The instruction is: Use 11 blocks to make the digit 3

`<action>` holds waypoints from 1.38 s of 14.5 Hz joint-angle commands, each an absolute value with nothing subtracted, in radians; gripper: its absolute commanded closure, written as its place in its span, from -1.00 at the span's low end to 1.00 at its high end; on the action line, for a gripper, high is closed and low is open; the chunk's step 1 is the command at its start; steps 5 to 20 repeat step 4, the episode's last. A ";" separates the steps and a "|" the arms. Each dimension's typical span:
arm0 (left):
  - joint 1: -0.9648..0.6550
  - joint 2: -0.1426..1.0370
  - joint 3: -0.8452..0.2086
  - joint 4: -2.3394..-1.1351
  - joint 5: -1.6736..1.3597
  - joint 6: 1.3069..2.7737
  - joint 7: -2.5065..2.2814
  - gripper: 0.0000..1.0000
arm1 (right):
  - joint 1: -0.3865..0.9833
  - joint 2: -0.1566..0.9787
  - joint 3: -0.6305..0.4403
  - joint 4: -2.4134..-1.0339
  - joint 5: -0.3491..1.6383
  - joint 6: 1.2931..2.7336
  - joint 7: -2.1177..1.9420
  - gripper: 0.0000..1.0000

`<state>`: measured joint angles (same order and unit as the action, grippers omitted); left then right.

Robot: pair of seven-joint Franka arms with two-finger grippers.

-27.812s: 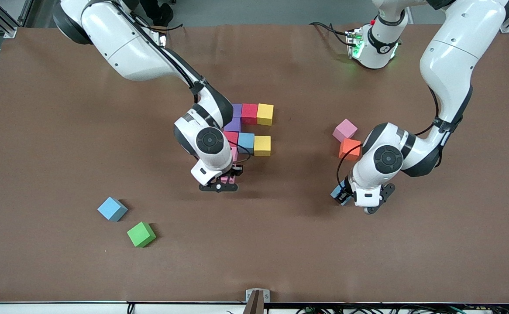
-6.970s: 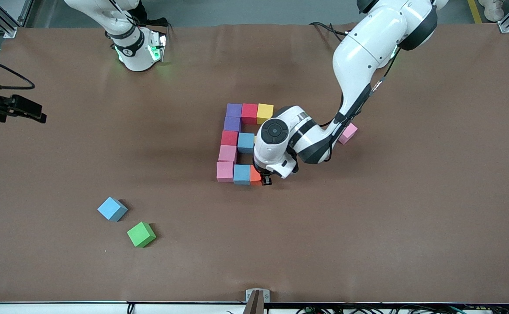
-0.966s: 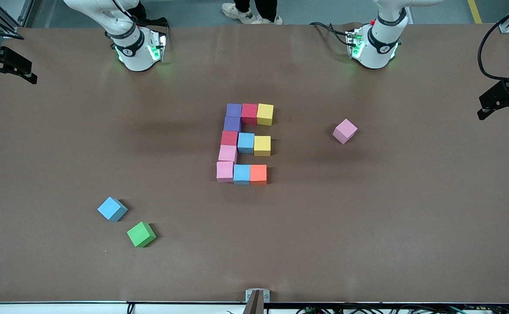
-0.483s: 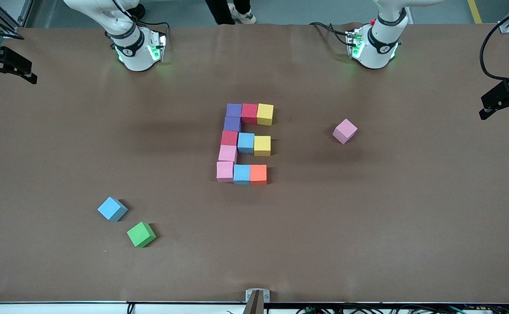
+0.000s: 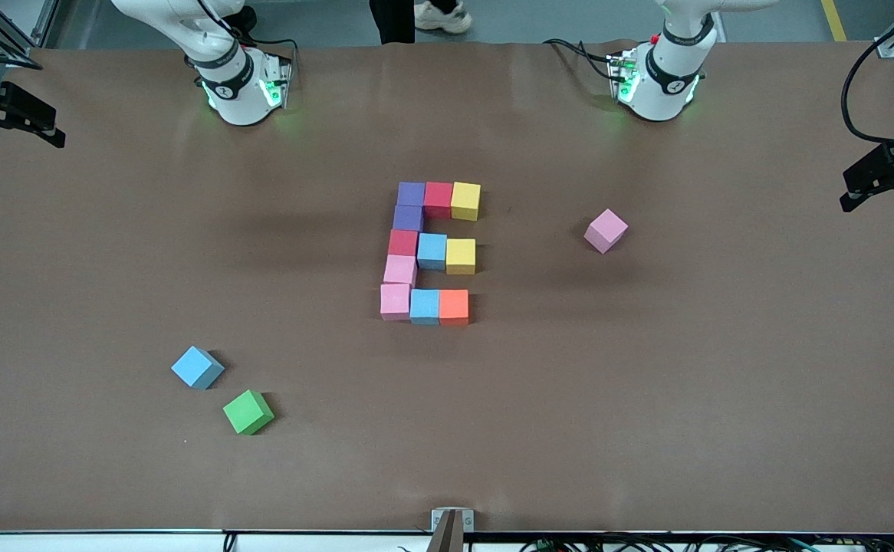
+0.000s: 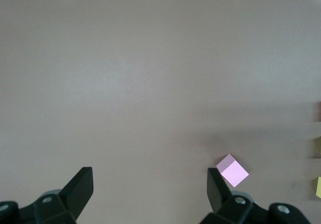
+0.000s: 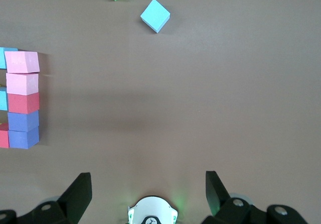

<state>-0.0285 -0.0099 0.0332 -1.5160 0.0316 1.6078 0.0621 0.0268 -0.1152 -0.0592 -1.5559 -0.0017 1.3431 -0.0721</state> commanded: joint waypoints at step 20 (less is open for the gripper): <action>-0.023 -0.003 0.037 -1.497 0.008 1.589 0.077 -1.00 | 0.040 -0.133 -0.064 -1.577 0.000 1.351 -0.078 -1.00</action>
